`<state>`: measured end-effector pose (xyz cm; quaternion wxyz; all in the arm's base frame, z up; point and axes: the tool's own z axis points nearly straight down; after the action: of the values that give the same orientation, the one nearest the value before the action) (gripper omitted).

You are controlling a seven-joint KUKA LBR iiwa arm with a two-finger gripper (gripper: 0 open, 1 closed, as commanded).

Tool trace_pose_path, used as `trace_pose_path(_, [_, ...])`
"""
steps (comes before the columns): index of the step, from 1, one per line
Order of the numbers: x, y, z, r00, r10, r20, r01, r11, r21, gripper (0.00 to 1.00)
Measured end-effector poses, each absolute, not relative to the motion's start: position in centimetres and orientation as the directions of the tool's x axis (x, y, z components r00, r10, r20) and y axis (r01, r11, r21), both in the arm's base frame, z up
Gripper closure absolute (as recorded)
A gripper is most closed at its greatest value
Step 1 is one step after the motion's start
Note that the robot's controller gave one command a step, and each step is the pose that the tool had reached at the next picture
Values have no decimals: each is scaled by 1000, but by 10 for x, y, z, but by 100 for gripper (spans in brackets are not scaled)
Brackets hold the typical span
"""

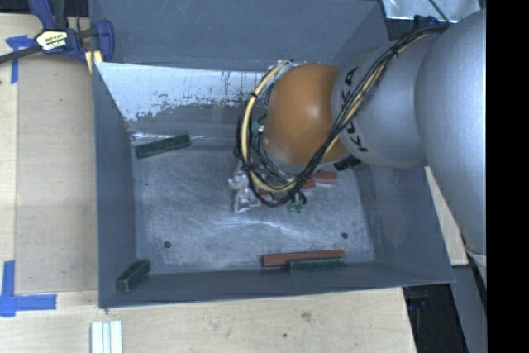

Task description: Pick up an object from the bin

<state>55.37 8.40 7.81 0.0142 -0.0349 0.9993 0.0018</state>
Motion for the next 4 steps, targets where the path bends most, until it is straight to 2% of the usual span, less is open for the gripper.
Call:
trace_pose_path(1, [549, 78, 113, -997, -83, 4, -83, 997, 0, 100])
trace_pose_path(2, [561, 79, 145, -997, -82, -5, -82, 997, 0, 100])
trace_pose_path(3, [558, 70, 241, -996, -88, -3, -88, 996, 0, 100])
trace_pose_path(4, [558, 70, 241, -996, -88, -3, -88, 996, 0, 0])
